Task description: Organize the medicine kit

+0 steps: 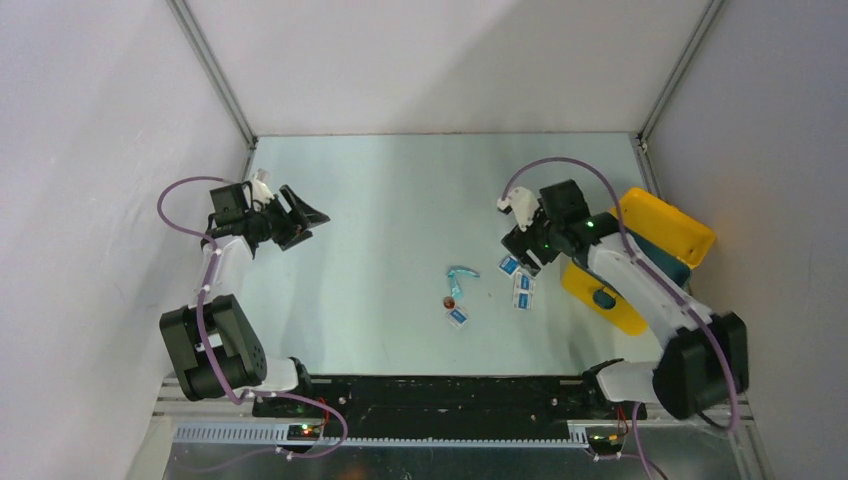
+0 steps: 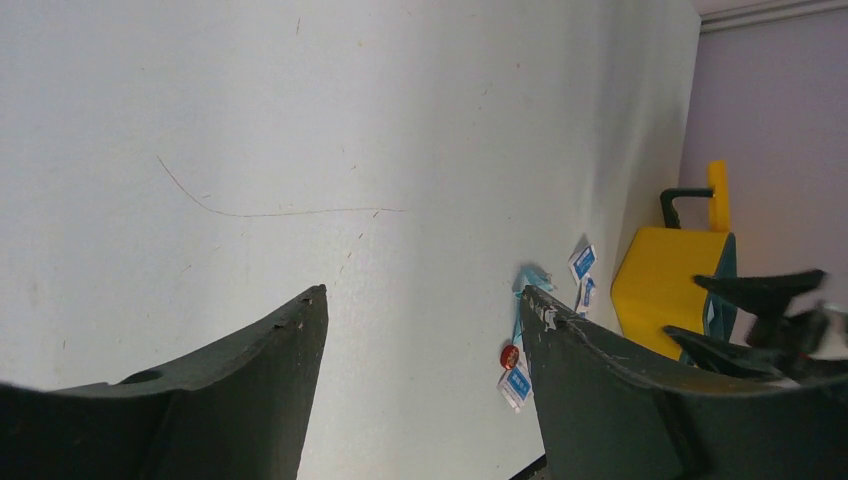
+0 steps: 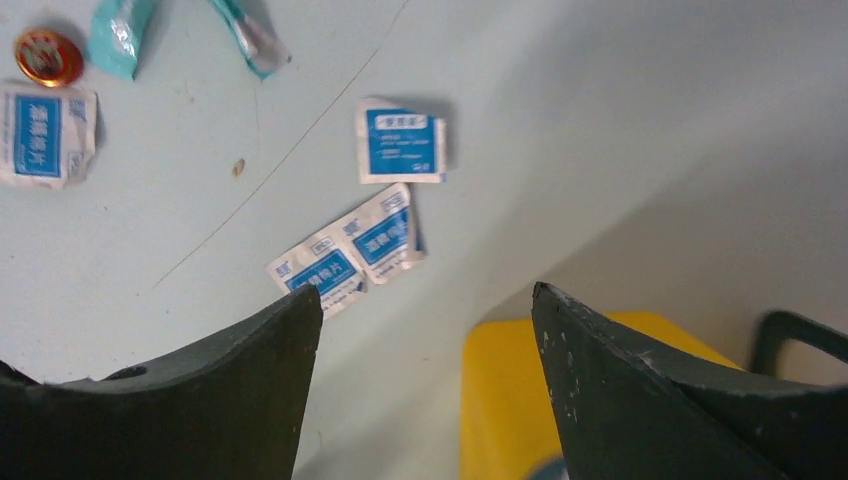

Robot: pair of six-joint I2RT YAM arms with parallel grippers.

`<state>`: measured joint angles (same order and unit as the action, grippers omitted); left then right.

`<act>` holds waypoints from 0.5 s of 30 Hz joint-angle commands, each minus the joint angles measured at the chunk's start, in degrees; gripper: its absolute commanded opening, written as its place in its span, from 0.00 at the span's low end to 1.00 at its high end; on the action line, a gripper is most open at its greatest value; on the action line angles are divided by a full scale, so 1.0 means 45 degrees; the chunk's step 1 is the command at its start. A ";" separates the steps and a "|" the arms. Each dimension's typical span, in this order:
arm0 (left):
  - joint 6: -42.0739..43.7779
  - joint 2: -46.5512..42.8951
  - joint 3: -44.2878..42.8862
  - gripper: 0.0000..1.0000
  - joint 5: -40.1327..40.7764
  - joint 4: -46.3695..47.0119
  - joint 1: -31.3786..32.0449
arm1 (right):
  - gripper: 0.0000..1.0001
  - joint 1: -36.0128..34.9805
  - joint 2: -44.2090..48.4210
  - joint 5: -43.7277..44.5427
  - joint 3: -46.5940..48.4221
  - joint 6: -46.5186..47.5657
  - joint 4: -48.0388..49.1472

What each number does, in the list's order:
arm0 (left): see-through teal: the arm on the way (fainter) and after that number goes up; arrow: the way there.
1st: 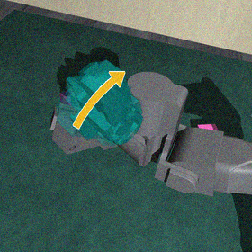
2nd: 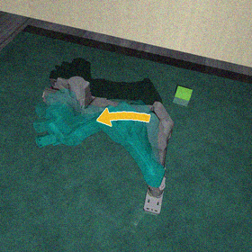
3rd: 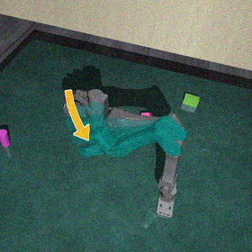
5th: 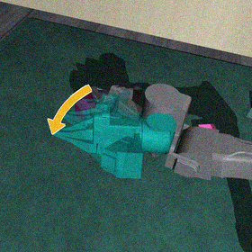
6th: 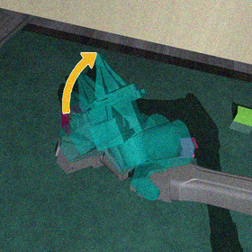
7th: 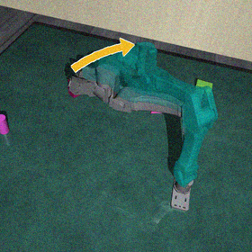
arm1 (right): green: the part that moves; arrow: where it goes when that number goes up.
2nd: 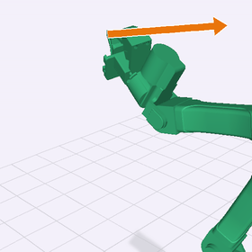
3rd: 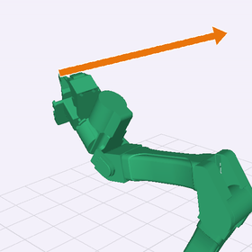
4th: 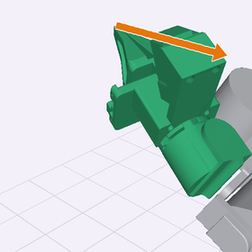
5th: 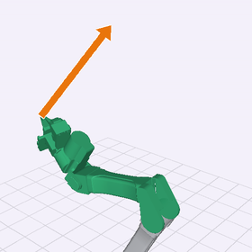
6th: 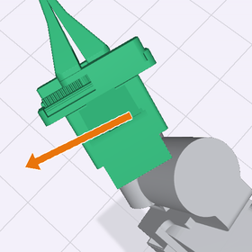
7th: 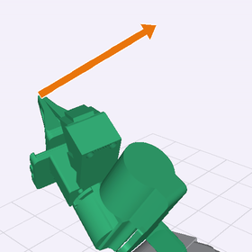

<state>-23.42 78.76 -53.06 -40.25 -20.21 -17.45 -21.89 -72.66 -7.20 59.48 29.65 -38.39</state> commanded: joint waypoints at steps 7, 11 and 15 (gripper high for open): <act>0.0303 -0.0251 -0.0310 0.75 -0.0045 0.0226 -0.0044 | 0.69 -0.0049 -0.4023 0.0104 -0.0032 0.0528 0.0271; 0.0340 -0.0288 -0.0302 0.75 0.0024 0.0213 -0.0047 | 0.60 0.0129 -0.4658 0.0407 -0.0029 0.0560 0.0458; 0.0321 -0.0152 -0.0353 0.75 0.0029 0.0219 -0.0048 | 0.53 0.0409 -0.5261 0.0249 -0.0028 0.0654 0.0432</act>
<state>-23.38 78.78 -53.06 -40.23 -20.21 -17.45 -21.17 -94.48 -6.74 58.83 31.81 -37.71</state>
